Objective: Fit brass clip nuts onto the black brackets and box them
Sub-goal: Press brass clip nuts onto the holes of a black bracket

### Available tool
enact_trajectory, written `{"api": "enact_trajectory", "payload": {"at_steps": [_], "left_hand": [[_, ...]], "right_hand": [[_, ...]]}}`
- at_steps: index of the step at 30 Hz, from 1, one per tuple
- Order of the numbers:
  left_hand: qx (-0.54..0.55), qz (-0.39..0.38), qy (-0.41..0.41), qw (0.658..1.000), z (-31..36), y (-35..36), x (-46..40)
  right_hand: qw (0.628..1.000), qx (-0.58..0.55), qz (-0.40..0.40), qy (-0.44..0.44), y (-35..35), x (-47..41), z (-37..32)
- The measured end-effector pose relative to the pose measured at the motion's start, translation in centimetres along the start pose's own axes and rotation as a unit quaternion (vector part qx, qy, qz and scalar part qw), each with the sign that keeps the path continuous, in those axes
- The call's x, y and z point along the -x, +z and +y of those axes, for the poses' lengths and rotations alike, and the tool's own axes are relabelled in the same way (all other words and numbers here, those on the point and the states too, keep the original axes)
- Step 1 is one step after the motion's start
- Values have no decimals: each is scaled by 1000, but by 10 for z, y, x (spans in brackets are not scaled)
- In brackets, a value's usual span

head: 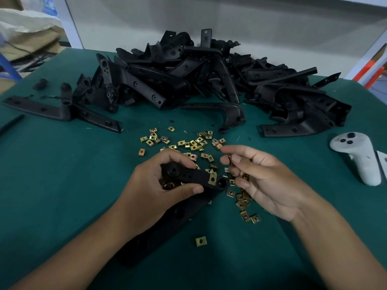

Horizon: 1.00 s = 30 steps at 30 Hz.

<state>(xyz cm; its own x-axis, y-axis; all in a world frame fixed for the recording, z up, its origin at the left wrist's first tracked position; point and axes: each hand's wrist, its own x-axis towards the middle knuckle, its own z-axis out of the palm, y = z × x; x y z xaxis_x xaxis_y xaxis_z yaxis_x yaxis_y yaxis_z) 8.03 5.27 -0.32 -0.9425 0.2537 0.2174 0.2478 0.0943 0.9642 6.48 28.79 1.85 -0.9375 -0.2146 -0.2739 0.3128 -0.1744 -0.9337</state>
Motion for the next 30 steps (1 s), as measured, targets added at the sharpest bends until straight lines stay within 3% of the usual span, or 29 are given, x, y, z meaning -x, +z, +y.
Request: {"api": "enact_trajectory", "payload": {"at_steps": [14,25,30], "left_hand": [[-19,-75,-40,996,-3,-4,4],[-13,-68,-14,998,0,-4,2],[19,-67,-41,997,-2,-3,1]], "right_hand": [[999,-24,26,-12,3,1,0],[999,30,19,-15,7,2,0],[996,84,-3,-40,15,8,1]]}}
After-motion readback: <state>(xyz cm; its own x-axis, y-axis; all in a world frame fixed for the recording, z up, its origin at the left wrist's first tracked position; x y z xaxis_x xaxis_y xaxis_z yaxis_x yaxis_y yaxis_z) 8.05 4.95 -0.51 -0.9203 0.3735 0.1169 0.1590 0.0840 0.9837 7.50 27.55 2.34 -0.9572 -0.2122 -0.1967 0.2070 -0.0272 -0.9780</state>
